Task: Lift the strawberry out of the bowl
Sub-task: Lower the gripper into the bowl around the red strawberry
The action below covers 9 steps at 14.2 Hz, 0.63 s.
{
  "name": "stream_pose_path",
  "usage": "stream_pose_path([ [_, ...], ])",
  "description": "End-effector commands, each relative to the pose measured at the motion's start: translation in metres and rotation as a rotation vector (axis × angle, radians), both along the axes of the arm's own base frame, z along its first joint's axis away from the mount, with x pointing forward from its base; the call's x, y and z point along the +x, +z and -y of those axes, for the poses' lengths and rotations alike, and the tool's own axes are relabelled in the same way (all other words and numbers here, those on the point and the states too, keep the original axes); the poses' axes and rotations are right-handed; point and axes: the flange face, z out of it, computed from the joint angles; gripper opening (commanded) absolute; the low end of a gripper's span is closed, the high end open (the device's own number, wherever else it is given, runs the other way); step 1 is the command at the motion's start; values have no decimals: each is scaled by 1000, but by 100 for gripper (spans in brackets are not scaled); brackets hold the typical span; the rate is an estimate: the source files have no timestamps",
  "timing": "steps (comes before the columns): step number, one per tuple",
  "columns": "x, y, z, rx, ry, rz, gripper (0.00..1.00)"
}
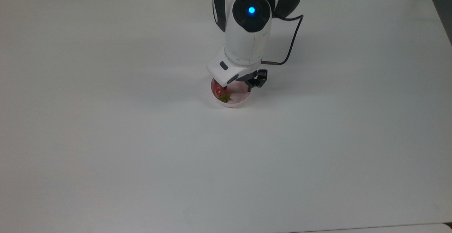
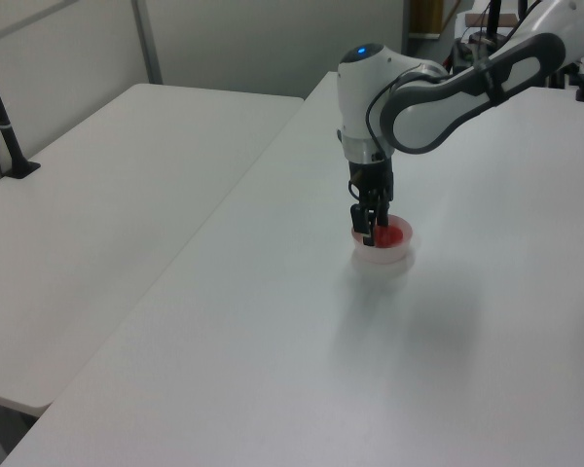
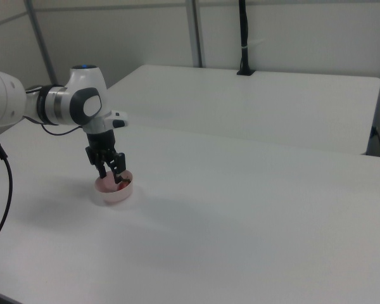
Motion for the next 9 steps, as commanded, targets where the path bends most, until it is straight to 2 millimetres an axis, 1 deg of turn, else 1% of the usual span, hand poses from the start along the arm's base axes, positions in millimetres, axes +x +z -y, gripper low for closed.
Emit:
stream_pose_path([
  [1,-2,-15,4,-25,-2,14,68],
  [2,-1,-23,3,-30,0,16,68],
  [5,-1,-26,2,-43,6,15,68],
  [7,-1,-38,2,-69,23,5,68],
  [9,1,-38,-1,-67,19,27,68],
])
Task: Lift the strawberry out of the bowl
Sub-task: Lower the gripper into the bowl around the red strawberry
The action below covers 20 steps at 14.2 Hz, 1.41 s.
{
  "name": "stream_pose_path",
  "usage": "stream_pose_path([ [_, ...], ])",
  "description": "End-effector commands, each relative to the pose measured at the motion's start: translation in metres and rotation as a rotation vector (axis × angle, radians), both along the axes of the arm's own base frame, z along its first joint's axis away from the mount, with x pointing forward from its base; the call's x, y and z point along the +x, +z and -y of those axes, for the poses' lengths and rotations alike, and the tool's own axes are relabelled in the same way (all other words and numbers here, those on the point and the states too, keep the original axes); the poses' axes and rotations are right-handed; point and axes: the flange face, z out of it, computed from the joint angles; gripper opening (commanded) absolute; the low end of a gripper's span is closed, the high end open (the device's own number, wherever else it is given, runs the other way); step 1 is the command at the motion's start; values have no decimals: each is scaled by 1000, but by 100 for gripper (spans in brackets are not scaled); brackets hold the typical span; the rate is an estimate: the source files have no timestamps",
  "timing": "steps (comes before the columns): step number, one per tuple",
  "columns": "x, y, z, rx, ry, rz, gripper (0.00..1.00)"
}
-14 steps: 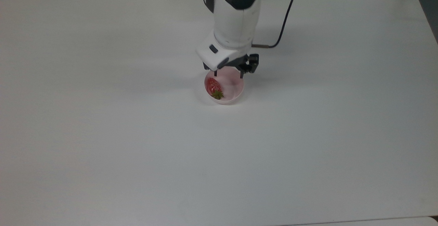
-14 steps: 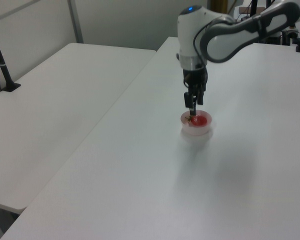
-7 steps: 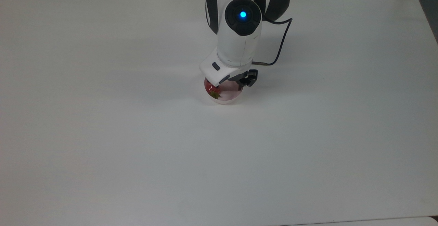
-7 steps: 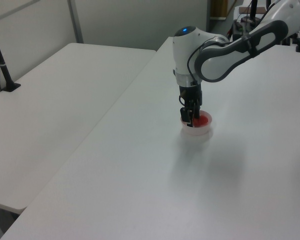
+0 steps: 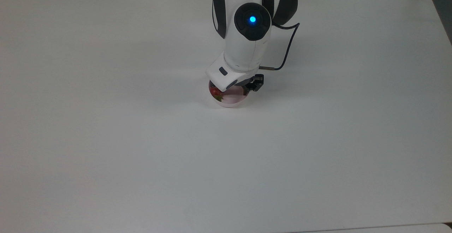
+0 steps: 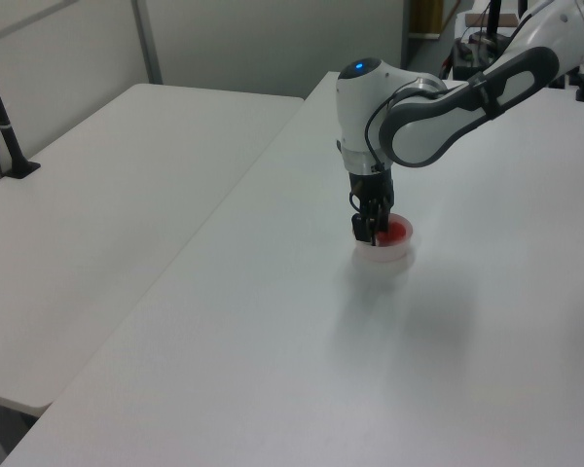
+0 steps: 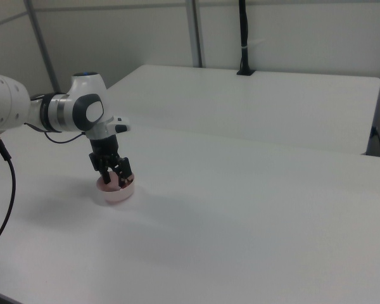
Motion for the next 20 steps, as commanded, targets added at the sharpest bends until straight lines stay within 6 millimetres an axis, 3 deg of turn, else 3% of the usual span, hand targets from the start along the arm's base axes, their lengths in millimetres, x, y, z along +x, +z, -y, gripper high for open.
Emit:
stream_pose_path([
  [1,0,-18,-3,-27,-11,26,68],
  [2,0,-19,-3,-28,-11,25,66],
  [7,0,-19,-2,-42,8,25,35],
  [12,0,-9,-2,-38,5,30,32],
  [18,-1,33,8,-20,-15,54,31],
  [19,-2,37,9,-20,-11,49,44],
  [20,-3,36,8,-24,-23,38,90],
])
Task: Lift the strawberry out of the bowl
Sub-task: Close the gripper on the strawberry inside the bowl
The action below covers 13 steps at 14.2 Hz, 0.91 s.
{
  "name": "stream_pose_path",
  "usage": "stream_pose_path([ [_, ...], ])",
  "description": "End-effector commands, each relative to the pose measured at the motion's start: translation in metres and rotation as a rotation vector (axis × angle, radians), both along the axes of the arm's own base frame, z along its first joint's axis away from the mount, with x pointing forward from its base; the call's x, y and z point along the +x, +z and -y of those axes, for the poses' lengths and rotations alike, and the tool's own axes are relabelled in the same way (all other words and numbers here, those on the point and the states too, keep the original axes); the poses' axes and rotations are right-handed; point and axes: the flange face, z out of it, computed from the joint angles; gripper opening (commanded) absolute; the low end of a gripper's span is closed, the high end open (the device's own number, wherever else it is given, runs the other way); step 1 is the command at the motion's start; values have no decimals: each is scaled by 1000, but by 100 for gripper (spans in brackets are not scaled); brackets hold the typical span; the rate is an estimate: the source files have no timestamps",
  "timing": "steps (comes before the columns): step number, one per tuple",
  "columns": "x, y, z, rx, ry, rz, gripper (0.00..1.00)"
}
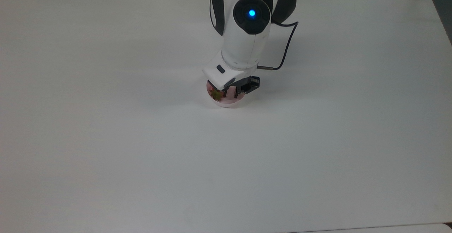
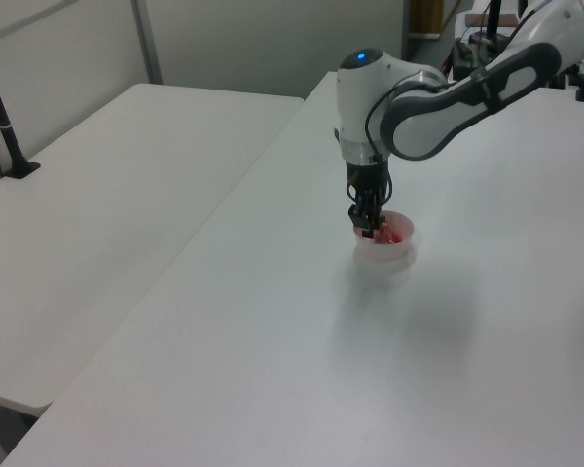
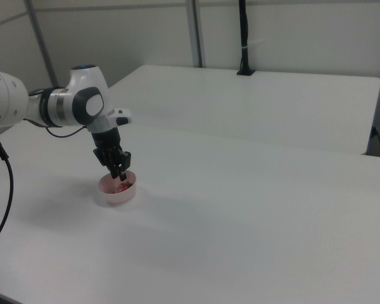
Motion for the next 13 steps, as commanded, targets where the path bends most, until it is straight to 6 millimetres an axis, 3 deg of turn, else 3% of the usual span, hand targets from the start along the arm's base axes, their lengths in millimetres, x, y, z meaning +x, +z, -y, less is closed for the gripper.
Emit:
stream_pose_path([
  [1,-11,14,2,-14,-26,-24,100],
  [5,-14,23,6,-26,15,-36,100],
  [7,-14,15,17,-32,43,-61,100],
  [10,-14,8,17,-35,44,-71,99],
  [13,-16,-2,18,-38,46,-85,91],
])
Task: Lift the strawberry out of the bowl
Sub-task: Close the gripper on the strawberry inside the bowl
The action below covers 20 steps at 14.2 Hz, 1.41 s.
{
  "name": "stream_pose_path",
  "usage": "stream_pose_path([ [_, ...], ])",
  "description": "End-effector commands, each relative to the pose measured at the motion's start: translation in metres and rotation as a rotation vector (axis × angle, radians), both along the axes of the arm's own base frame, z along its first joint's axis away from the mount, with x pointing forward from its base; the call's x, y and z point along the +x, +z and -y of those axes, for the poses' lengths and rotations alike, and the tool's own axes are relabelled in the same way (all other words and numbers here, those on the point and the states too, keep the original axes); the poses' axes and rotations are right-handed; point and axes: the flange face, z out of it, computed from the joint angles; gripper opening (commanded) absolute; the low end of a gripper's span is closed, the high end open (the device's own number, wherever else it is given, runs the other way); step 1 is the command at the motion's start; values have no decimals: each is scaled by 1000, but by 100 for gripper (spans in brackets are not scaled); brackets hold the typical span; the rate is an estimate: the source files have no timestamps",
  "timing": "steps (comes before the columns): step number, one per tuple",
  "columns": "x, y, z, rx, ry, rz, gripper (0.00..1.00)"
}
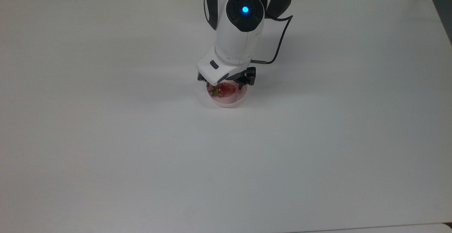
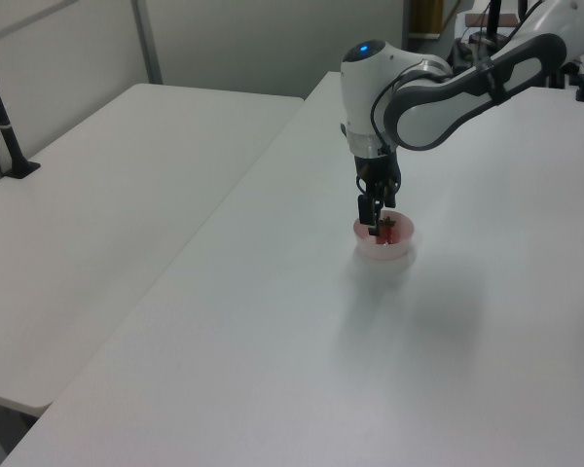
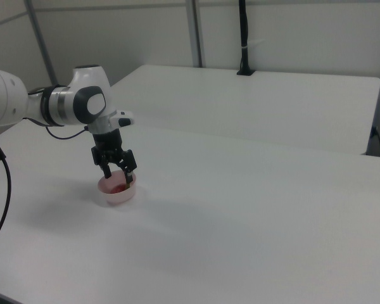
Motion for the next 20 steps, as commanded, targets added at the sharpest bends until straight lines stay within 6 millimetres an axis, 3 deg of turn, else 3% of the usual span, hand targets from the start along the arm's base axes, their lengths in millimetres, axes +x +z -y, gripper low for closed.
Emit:
stream_pose_path([
  [1,-6,-10,1,-20,21,-27,88],
  [6,-6,-12,1,-18,8,-25,82],
  [12,-6,-38,-1,-14,18,1,78],
  [14,-6,-39,-2,-13,21,7,67],
  [16,-6,-40,-3,-13,23,10,44],
  [17,-5,-39,-3,-11,22,11,37],
  [20,-5,-26,-4,-3,20,20,31],
])
